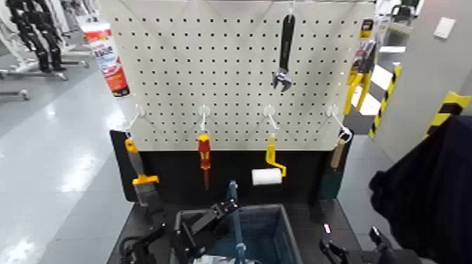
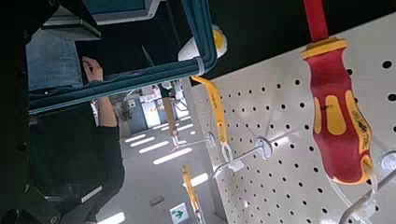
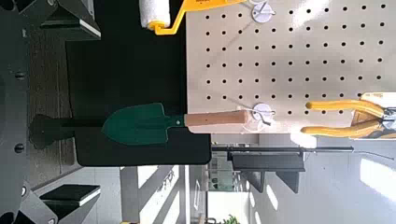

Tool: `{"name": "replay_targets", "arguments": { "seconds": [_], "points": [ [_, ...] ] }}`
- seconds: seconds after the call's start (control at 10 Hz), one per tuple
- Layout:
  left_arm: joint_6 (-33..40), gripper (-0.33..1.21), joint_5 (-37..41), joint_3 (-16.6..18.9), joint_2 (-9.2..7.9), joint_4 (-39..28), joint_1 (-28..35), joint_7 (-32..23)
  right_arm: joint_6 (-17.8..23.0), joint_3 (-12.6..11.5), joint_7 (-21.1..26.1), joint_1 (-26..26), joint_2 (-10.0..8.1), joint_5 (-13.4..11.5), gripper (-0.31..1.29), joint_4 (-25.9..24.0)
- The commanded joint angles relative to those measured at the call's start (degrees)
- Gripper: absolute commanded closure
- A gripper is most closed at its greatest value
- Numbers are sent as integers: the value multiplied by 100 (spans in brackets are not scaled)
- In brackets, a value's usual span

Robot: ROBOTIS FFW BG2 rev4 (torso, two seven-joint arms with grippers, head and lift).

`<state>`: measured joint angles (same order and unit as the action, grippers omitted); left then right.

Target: Grasp the handle of the crate.

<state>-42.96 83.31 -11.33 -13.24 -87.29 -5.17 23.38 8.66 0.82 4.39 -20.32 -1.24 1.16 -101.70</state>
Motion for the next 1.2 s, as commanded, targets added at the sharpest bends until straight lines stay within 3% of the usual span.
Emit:
{"name": "replay_targets", "arguments": {
  "seconds": [0.1,0.2,0.3,0.4,1.2],
  "points": [
    [34,69,317,-124,-21,98,-10,0,13,-3,0,2,-8,7,14,1],
    [34,98,343,-115,-12,89,25,0,13,-12,0,2,-8,16,14,1],
    [42,102,352,-107,-12,81,43,9,13,-3,9,2,-17,16,14,1],
    [51,118,370,-98,-3,81,60,9,13,-3,0,2,-17,16,14,1],
    [165,119,502,-115,58,63,192,9,4,14,0,10,-25,7,14,19]
  ]
}}
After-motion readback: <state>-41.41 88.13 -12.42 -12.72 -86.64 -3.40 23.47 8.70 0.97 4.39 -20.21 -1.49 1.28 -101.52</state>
